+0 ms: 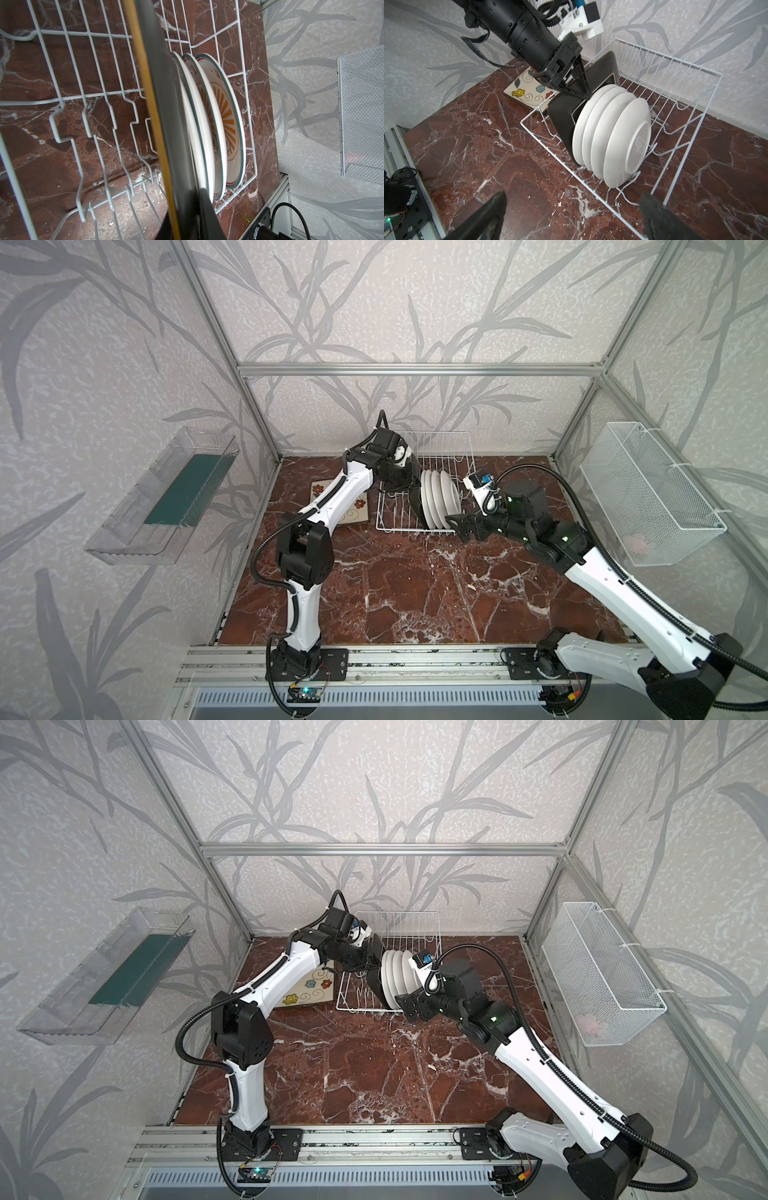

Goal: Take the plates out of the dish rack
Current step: 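Close the left gripper on the top edge of the dark square plate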

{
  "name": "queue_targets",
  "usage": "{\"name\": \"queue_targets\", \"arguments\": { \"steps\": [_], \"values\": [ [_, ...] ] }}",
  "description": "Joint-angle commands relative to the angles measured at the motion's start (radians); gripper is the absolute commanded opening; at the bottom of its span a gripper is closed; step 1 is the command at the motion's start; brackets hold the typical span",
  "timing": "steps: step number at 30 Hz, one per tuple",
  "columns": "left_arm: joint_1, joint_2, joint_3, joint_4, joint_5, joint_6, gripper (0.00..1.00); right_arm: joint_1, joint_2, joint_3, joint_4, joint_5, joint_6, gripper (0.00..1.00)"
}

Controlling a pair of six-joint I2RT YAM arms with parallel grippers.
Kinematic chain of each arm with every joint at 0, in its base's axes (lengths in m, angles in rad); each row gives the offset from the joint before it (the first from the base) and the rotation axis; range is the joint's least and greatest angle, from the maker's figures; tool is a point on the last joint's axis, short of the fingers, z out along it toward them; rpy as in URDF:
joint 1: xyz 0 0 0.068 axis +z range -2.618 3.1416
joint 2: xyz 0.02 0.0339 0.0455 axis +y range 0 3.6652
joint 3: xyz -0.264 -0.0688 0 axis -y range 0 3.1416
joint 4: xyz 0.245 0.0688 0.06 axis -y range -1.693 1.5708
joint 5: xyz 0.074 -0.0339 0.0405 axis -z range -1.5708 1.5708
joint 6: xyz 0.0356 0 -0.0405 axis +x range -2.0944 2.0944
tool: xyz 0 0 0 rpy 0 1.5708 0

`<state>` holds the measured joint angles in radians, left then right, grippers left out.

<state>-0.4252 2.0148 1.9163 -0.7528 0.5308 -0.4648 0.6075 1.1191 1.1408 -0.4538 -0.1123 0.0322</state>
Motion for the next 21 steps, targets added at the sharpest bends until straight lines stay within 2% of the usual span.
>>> {"name": "queue_targets", "arguments": {
  "steps": [1,9,21],
  "values": [
    [-0.001,0.012,0.006,-0.024,-0.012,0.017,0.00,-0.005,-0.001,-0.009,0.008,0.008,-0.007,0.99],
    [0.000,-0.035,-0.007,0.042,0.017,-0.056,0.00,-0.007,-0.005,-0.010,0.006,0.008,-0.008,0.99],
    [0.001,-0.102,0.021,0.048,-0.006,-0.121,0.00,-0.006,-0.002,-0.012,0.015,0.005,-0.007,0.99]
  ]
}}
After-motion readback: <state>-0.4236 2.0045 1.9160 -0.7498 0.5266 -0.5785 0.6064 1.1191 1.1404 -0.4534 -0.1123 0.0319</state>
